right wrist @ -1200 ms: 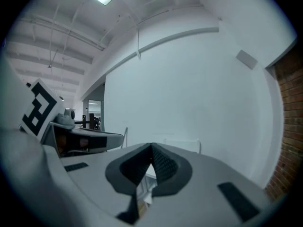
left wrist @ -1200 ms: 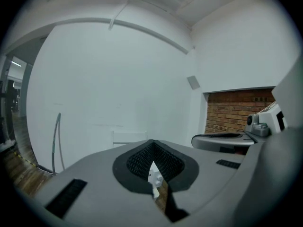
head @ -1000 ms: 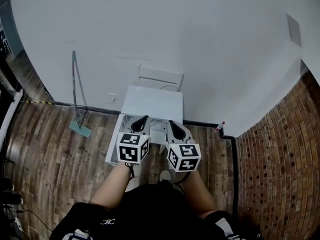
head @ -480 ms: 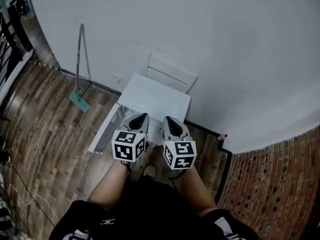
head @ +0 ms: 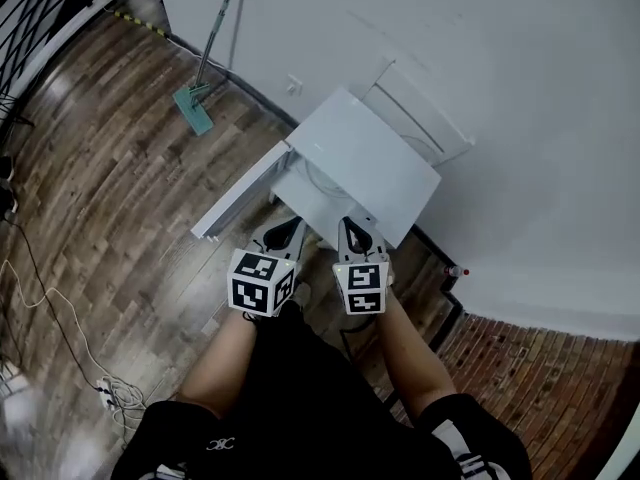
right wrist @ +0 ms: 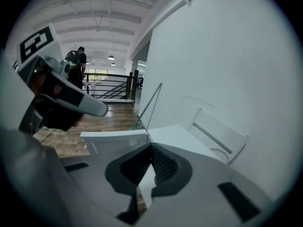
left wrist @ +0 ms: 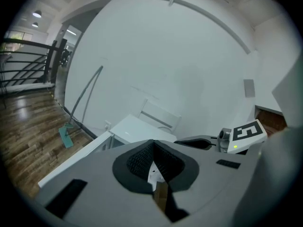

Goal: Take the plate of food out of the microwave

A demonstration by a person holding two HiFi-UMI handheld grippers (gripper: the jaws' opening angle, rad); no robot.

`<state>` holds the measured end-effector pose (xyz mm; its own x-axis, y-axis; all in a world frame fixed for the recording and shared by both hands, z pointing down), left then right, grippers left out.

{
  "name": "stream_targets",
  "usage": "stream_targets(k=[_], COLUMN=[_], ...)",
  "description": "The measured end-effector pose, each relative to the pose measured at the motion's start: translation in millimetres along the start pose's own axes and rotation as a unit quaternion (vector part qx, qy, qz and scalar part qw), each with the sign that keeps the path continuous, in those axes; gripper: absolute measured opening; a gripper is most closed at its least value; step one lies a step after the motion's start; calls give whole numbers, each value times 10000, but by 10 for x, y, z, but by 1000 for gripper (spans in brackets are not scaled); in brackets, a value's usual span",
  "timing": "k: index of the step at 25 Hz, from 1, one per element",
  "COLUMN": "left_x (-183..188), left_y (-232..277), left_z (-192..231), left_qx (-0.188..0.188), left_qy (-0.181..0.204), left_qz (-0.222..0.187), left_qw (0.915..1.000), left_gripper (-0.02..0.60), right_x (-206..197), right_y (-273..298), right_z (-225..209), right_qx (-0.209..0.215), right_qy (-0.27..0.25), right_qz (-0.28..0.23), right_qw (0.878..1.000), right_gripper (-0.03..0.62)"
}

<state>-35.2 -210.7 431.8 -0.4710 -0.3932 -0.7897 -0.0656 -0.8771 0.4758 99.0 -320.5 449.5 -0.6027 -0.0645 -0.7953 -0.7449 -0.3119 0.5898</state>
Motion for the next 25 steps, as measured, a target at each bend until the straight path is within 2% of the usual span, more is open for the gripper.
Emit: stream_targets(k=[4,8,12,18,19,22,25], left_x=[-327,-563,-708,-1013,-1083,-1317,-1535], left_y=[127,476,857,1228,1268,1385,1483], left_z=[252,455,729,1087,1137,1248,1318], left_qx=[38,-68,-83,-82,-73,-62,-85], left_qy=[-221,15,160,69,25,-200,-375], left_qz=[280,437,389,327,340,444,550], left_qw=[9994,9990,9991,9994,9994,9988,9977], left_gripper=[-2,-2,-2,-2,-2,-2,-2], right_x=[-276,-555,-886,-1331,-1399,-1610,-1761], right_y=[439,993,1571,2240,2344,2658,2958], right_z=[141,202,180,1,-27,-102,-157], right_qx=[36,190,107,-104,-121,-54,112], right_qy=[-388,-703,-945,-1063,-1064,-1151,-1354], right_qz=[243,511,906,1232,1275,1504,1725], right_qw=[9989,9960,9913,9866,9860,9819,9756], right_gripper=[12,12,12,15,26,160,244])
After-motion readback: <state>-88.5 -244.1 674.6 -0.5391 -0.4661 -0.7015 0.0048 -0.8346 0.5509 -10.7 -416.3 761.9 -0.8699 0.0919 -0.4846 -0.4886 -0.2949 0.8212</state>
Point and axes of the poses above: the fingertips, and each gripper's own axes: y forward along the fingers, z to its left, x out of its top, the point moved 9 cm from there along -y, backward along the fingers, and after that the axes turned 7 degrees about x, right-handed, at the moved point
